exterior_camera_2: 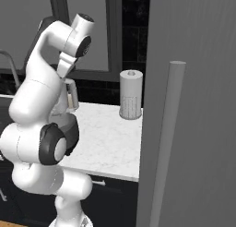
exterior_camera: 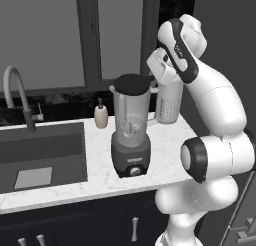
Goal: Close the lid blender by securely placing the lid on top.
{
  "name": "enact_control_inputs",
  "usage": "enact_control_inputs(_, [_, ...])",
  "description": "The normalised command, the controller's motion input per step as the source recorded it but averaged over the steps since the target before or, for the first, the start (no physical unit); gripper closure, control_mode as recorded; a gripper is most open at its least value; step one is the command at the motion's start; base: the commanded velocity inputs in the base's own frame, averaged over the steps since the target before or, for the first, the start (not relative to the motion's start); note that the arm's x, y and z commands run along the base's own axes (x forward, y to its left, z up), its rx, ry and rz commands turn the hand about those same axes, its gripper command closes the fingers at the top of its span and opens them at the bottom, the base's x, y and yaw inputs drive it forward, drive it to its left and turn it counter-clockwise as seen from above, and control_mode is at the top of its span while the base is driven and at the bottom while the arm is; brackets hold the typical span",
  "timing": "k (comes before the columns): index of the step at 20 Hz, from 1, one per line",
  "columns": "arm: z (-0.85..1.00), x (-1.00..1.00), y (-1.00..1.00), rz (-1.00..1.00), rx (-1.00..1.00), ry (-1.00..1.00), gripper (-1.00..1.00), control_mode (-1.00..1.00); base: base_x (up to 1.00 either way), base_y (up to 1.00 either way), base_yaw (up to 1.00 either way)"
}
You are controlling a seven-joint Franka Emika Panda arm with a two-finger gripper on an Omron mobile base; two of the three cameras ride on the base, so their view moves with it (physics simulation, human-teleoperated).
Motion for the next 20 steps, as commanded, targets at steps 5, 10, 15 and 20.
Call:
enact_control_inputs(5, [-0.03, -0.16, 0.0, 0.0, 0.0, 0.02, 1.0, -1.0, 0.0, 0.0, 0.0])
enact_control_inputs(10, [-0.13, -0.51, 0.0, 0.0, 0.0, 0.0, 1.0, -1.0, 0.0, 0.0, 0.0])
enact_control_inputs(15, [-0.16, -0.14, 0.0, 0.0, 0.0, 0.0, 1.0, -1.0, 0.0, 0.0, 0.0])
enact_control_inputs(20, [-0.09, 0.0, 0.18, 0.0, 0.0, 0.02, 1.0, -1.0, 0.0, 0.0, 0.0])
